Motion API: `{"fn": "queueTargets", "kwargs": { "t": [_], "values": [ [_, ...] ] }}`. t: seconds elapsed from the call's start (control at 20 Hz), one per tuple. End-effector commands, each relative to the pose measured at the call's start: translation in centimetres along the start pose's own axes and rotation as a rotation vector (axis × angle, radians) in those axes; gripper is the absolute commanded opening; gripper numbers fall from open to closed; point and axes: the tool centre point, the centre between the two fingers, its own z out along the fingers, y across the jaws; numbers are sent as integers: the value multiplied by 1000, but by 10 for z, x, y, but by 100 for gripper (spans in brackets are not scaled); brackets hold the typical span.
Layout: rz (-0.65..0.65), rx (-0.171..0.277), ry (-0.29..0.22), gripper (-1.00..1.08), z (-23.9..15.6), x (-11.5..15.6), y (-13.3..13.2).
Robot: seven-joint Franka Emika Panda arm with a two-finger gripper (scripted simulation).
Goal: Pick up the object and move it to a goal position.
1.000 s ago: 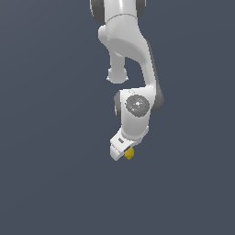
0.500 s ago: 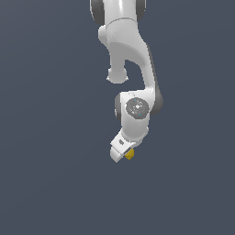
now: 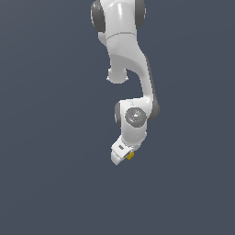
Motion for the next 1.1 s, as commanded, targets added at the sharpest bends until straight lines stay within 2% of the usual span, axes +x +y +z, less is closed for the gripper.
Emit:
{"fn": "queueTargets", "kwargs": {
  "t": [0.0, 0.05, 0.1, 0.7, 1.05],
  "values": [
    [0, -1, 1, 100, 1, 1, 1],
    [0, -1, 1, 100, 1, 1, 1],
    [0, -1, 1, -100, 1, 1, 1],
    [0, -1, 1, -100, 0, 1, 1],
    [0, -1, 1, -100, -21, -6, 5]
  ]
}}
